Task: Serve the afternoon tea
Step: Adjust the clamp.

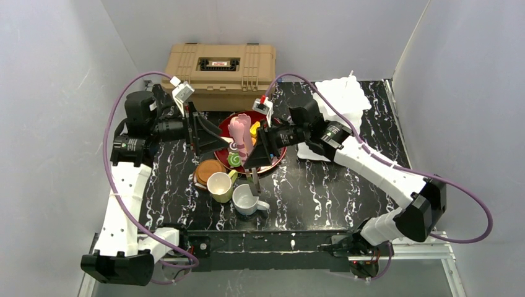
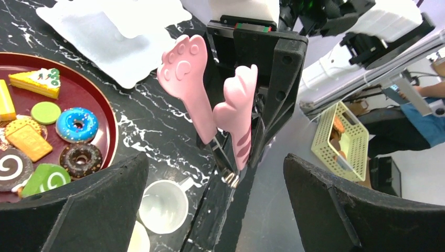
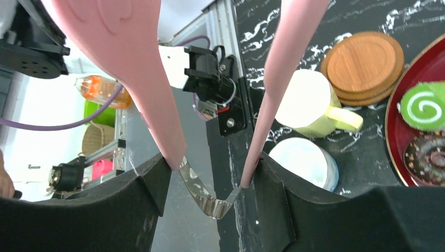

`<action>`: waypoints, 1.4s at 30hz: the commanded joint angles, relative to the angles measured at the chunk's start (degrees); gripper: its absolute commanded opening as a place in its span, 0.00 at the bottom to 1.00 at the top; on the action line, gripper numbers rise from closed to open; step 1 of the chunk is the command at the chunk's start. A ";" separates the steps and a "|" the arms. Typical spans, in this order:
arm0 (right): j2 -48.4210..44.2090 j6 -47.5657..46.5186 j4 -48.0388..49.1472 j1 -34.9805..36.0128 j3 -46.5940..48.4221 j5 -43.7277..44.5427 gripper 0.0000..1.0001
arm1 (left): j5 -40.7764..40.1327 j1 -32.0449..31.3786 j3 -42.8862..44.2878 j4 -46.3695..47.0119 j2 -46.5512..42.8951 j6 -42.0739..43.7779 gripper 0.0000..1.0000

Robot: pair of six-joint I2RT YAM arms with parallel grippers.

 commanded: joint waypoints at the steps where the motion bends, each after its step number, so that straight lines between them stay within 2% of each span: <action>1: 1.05 6.48 12.63 0.52 0.50 -4.43 0.65 | 1.07 -0.55 -1.24 7.72 -1.47 -8.86 0.99; 6: 2.49 9.41 17.40 1.79 -0.02 -4.26 0.65 | 0.68 -1.27 -2.49 9.98 -2.08 -10.86 0.99; 11: 4.88 10.50 19.40 3.54 0.46 -3.18 0.65 | 2.93 -1.28 -4.39 18.39 -2.72 -18.55 0.87; 14: 5.53 11.79 21.37 3.65 0.16 -3.02 0.64 | 4.16 -1.28 -5.26 22.02 -3.24 -21.94 0.71; 15: 5.57 12.19 22.06 3.71 0.16 -2.97 0.65 | 4.44 -1.26 -5.39 22.23 -3.31 -22.01 0.59; 17: 5.59 12.71 23.03 3.86 0.16 -3.01 0.64 | 4.89 -1.28 -5.56 22.47 -3.24 -22.14 0.44; 21: 5.95 13.98 24.95 4.37 0.04 -2.86 0.65 | 5.83 -1.28 -5.85 24.63 -2.66 -24.48 0.18; 23: 5.60 16.05 27.86 4.53 -1.56 -2.06 0.67 | 5.57 -1.29 -6.06 26.58 -2.57 -26.34 0.01; 27: 3.78 25.32 41.44 4.53 -10.22 3.05 0.77 | 2.31 -1.11 -6.34 30.76 -3.09 -30.11 0.00; 30: 1.06 28.96 48.71 4.53 -16.36 10.35 0.98 | -1.69 -1.11 -7.08 33.52 -4.63 -32.46 0.00; 34: -2.69 34.38 62.52 4.44 -24.56 17.13 0.98 | -4.61 -1.02 -5.96 33.47 -6.21 -32.07 0.00; 38: 0.64 42.75 72.24 4.51 -26.03 14.79 0.98 | -0.22 -1.02 -4.42 38.75 -4.98 -37.83 0.00; 42: 4.99 54.06 90.94 4.44 -27.91 13.69 0.98 | 0.26 -1.02 -3.52 39.53 -5.39 -38.21 0.00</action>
